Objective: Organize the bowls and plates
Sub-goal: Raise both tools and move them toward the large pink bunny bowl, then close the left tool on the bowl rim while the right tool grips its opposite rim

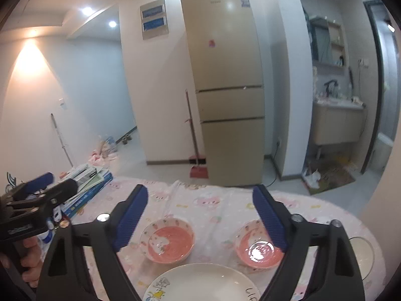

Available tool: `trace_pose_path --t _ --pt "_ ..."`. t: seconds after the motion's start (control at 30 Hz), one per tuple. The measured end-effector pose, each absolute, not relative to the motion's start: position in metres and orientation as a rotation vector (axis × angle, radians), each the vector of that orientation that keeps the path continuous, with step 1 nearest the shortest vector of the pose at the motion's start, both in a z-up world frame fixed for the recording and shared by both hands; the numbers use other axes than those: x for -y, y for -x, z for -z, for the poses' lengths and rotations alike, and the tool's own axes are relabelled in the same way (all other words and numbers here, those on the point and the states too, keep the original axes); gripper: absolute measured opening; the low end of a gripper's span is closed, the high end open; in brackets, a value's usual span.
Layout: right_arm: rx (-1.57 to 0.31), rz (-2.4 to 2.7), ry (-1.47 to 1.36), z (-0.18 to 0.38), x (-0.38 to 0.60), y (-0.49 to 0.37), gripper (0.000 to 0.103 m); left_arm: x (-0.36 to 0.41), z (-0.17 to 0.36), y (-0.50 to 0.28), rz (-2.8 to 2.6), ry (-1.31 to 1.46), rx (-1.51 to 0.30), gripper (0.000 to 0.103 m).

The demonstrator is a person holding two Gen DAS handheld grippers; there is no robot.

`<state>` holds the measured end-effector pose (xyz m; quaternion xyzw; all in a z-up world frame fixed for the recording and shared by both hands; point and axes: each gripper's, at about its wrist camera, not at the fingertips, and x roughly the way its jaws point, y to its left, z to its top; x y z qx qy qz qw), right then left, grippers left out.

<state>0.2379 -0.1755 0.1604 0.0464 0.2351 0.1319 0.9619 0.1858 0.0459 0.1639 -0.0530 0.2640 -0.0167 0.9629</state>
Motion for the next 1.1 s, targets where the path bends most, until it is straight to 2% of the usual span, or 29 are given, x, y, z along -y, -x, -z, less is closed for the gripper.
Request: trace_pose_path --t 0.13,0.2,0.4,0.47,0.5,0.63,0.7,0.77,0.9,1.03,1.1 --pt "-0.495 -0.269 -0.110 -0.161 0.179 -0.256 0.084 -0.045 -0.178 -0.206 0.047 0.114 -0.535 0.088" --pt "-0.495 -0.269 -0.111 -0.166 0.178 -0.267 0.084 -0.041 -0.183 -0.218 0.057 0.096 -0.543 0.078" --pt "-0.575 -0.282 -0.154 -0.140 0.178 -0.300 0.084 -0.044 -0.156 -0.247 0.106 0.153 -0.651 0.077" --pt "-0.642 -0.250 -0.113 -0.124 0.170 -0.314 0.077 -0.047 -0.143 -0.255 0.086 0.151 -0.688 0.076" --pt "-0.653 -0.247 -0.120 -0.120 0.170 -0.318 0.074 -0.047 -0.137 -0.262 0.086 0.145 -0.725 0.071" --pt "-0.677 -0.218 -0.197 -0.108 0.173 -0.332 0.074 -0.046 -0.117 -0.282 0.143 0.113 -0.817 0.067" --pt "-0.704 -0.230 -0.160 -0.101 0.167 -0.336 0.074 -0.045 -0.104 -0.293 0.116 0.118 -0.897 0.055" --pt "-0.733 -0.242 -0.126 -0.093 0.158 -0.341 0.074 -0.047 -0.090 -0.302 0.136 0.159 -0.975 0.054" --pt "-0.824 -0.257 -0.112 -0.070 0.142 -0.354 0.062 -0.049 -0.070 -0.315 0.179 0.216 -1.069 0.054" --pt "-0.931 -0.268 -0.062 -0.043 0.128 -0.364 0.049 -0.046 -0.056 -0.323 0.128 0.157 -1.105 0.054" --pt "-0.991 -0.258 -0.059 -0.029 0.126 -0.371 0.039 -0.045 -0.049 -0.327 0.147 0.147 -1.133 0.043"
